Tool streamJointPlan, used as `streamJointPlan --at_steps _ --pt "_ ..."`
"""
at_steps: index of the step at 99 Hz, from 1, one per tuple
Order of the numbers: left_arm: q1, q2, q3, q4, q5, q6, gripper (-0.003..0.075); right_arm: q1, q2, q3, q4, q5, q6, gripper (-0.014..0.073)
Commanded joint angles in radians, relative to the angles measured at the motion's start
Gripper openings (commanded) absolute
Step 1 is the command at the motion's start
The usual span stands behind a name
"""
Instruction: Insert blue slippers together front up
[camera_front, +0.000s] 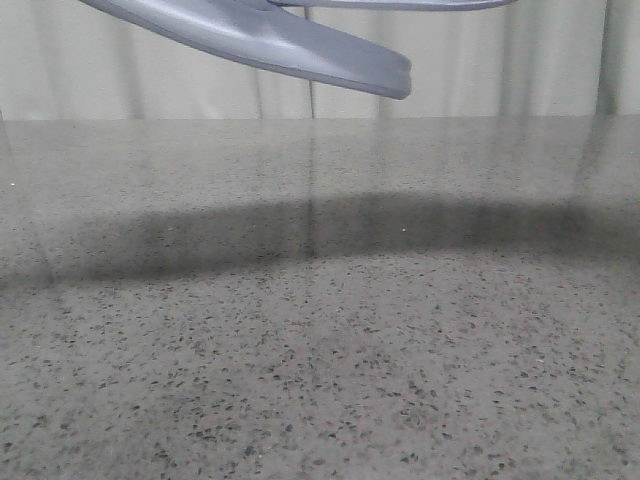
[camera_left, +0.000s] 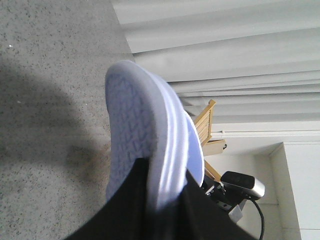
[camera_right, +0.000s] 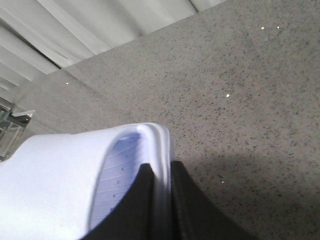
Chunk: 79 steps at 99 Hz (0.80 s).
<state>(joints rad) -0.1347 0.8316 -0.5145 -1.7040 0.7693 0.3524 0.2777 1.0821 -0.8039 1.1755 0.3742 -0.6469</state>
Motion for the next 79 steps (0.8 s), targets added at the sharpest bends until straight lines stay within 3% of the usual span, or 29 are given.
streamJointPlan --at_steps 1,10,21,31,65,79 --pt "-0.022 -0.002 -0.036 -0.080 0.188 -0.010 0.0016 0.025 -0.011 -0.033 -0.007 0.081 -0.032 -0.0025" --pt "-0.022 -0.002 -0.036 -0.078 0.175 -0.010 0.0016 0.025 -0.011 -0.033 -0.033 0.079 -0.032 0.0113" --pt "-0.022 -0.002 -0.036 -0.074 0.160 -0.010 0.0016 0.025 -0.011 -0.033 -0.038 0.058 -0.032 0.0350" --pt "-0.022 -0.002 -0.036 -0.055 0.142 -0.010 0.0016 0.025 -0.011 -0.033 -0.052 0.028 -0.032 0.0478" --pt "-0.022 -0.002 -0.036 -0.018 0.068 -0.010 0.0016 0.025 -0.135 -0.035 -0.147 -0.047 -0.032 0.0503" --pt "-0.022 0.009 -0.036 -0.006 0.043 -0.010 0.0016 0.025 -0.228 -0.035 -0.243 -0.110 -0.032 0.0503"
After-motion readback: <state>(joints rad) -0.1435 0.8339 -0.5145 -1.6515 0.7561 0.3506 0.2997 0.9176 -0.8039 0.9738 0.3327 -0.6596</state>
